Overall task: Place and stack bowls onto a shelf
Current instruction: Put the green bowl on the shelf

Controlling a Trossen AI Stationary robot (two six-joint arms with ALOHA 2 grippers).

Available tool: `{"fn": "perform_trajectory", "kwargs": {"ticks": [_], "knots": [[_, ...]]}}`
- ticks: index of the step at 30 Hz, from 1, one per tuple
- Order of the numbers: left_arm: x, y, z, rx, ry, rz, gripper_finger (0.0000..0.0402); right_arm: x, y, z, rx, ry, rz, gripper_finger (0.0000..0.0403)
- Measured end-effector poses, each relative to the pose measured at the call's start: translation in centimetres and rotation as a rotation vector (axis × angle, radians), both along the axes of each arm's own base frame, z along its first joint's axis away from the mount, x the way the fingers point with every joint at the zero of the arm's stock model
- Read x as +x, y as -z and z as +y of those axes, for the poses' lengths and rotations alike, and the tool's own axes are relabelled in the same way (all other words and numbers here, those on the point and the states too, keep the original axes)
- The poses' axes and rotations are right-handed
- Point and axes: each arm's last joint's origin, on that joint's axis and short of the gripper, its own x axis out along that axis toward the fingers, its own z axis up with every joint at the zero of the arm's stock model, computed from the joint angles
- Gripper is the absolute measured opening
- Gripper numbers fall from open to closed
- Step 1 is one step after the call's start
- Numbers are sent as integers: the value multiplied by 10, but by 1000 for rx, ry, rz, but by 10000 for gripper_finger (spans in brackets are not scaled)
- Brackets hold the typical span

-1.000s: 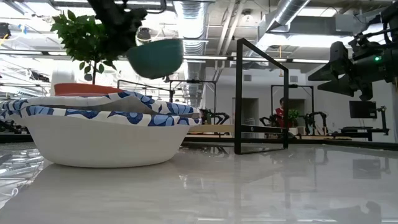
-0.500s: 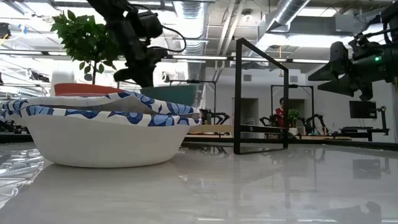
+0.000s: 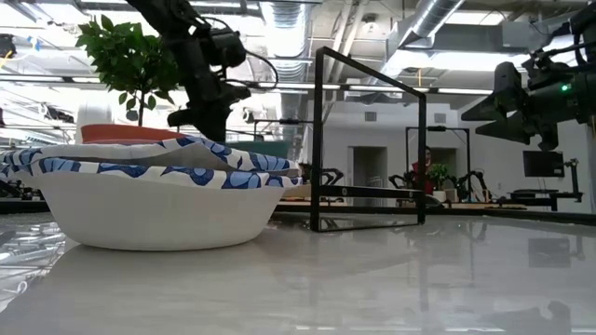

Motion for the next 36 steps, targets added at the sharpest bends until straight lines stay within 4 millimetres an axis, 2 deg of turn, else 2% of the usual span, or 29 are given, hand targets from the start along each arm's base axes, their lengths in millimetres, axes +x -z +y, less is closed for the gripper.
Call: {"fn": "perform_trajectory", "kwargs": {"ticks": [4,8,14,18,23,30,36], "knots": [[5,-16,-1,41,-45,-29,0,0,0,0,0,0,0,260],[9,-24,-9,35,-37,-7,0,0,0,0,0,0,1,260],[16,-43,-26,69,178,61,0,0,0,0,-16,-1,22,260],[16,-61,-27,125,286,91,0,0,0,0,-19,-1,27,260],[15,-75,-23,223,513,115,0,0,0,0,-19,-1,27,260],[23,-75,-14,315,799,199,0,0,0,0,-20,-1,28,260],[34,-60,-4,322,1031,294,0,0,0,0,-19,-1,27,260]]}}
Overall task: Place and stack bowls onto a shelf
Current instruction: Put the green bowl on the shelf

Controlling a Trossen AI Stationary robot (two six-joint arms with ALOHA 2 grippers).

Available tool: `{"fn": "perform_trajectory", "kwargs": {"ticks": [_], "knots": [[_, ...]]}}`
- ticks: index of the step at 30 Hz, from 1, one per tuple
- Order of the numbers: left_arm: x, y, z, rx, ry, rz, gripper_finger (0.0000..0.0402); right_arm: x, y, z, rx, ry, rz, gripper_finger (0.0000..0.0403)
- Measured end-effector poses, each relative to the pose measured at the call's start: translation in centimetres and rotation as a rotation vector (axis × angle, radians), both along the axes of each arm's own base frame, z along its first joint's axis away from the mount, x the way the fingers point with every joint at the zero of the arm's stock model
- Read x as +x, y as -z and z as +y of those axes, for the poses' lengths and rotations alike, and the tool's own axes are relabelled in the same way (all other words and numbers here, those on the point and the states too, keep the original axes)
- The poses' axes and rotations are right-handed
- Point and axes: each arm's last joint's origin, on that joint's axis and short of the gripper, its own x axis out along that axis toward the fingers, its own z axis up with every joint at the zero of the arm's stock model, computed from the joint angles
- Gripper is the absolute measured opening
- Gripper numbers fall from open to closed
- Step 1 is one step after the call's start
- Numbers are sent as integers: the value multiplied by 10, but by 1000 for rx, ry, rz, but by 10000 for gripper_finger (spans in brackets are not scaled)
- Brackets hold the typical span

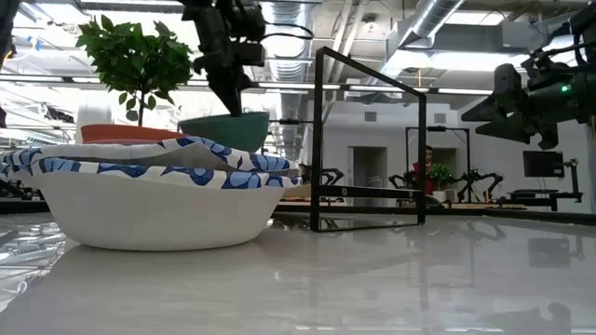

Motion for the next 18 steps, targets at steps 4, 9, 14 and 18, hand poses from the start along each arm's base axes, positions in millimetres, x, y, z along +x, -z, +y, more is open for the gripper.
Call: {"fn": "perform_trajectory", "kwargs": {"ticks": [4,9,14,18], "knots": [[11,11,9,47,79,63,0,0,0,0,0,0,0,260],[23,16,21,108,124,113,0,0,0,0,0,0,0,260],[32,15,29,142,180,118,0,0,0,0,0,0,1,260],[37,19,32,138,219,130,0,0,0,0,0,0,1,260]]}}
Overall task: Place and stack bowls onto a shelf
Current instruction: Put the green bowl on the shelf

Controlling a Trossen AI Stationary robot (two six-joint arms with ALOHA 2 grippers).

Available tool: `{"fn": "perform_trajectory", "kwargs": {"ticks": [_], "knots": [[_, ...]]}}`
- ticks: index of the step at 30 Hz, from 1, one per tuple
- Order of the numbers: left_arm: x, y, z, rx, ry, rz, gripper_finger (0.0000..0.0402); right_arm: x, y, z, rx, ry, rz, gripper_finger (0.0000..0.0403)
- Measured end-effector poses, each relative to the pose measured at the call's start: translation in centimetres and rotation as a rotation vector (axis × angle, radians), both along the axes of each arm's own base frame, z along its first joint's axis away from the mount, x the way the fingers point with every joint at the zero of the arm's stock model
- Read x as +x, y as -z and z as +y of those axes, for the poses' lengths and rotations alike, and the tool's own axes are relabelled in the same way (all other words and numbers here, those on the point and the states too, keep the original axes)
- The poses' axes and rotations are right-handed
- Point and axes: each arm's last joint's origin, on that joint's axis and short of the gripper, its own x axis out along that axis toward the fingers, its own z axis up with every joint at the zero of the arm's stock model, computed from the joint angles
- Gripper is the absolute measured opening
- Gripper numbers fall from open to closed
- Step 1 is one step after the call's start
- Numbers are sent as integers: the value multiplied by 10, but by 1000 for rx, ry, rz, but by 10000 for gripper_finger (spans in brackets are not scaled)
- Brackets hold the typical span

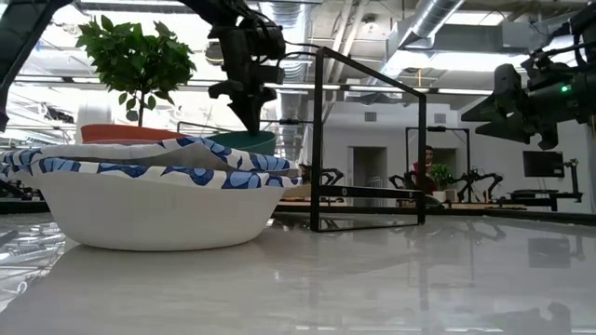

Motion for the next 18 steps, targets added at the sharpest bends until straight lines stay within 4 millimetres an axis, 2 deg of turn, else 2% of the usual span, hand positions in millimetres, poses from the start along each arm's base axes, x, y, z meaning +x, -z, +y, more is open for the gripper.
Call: {"fn": "perform_trajectory", "kwargs": {"ticks": [18], "knots": [[-6,3,1,-4,65,58,1,0,0,0,0,0,-1,260]]}}
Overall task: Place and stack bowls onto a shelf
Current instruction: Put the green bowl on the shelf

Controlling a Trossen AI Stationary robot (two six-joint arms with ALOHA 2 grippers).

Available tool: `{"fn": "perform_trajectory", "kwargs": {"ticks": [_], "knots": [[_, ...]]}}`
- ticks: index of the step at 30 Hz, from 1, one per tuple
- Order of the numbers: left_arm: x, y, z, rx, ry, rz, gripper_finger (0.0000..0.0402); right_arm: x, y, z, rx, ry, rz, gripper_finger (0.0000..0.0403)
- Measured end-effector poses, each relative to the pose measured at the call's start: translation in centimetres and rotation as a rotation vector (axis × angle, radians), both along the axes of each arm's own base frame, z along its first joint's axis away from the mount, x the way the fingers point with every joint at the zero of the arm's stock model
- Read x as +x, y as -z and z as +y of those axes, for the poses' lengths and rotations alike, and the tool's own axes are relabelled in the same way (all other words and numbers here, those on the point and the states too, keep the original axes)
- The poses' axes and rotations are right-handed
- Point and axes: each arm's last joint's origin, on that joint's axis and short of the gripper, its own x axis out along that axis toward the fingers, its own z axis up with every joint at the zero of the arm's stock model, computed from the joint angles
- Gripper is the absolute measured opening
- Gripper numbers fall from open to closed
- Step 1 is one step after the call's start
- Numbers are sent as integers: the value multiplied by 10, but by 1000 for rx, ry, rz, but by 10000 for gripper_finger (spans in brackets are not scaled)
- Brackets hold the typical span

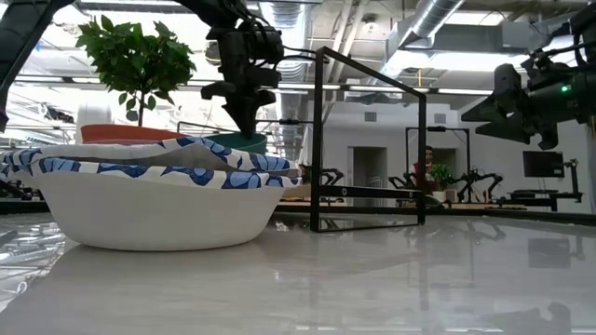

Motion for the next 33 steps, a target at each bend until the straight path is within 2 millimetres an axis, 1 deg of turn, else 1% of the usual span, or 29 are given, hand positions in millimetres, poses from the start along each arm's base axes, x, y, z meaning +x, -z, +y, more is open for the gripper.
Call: {"fn": "perform_trajectory", "kwargs": {"ticks": [9,13,16,21,29,33], "knots": [[-1,-1,6,31,24,-17,1,0,0,0,0,0,1,260],[-4,-2,11,13,14,-49,1,0,0,0,0,0,1,260],[-5,-2,14,31,1,-45,1,0,0,0,0,0,1,260],[-6,-2,15,7,-1,-57,1,0,0,0,0,0,1,260],[-3,13,23,-6,-15,-11,1,0,0,0,0,0,0,260],[-2,15,24,8,-26,-2,1,1,1,0,1,0,14,260]]}}
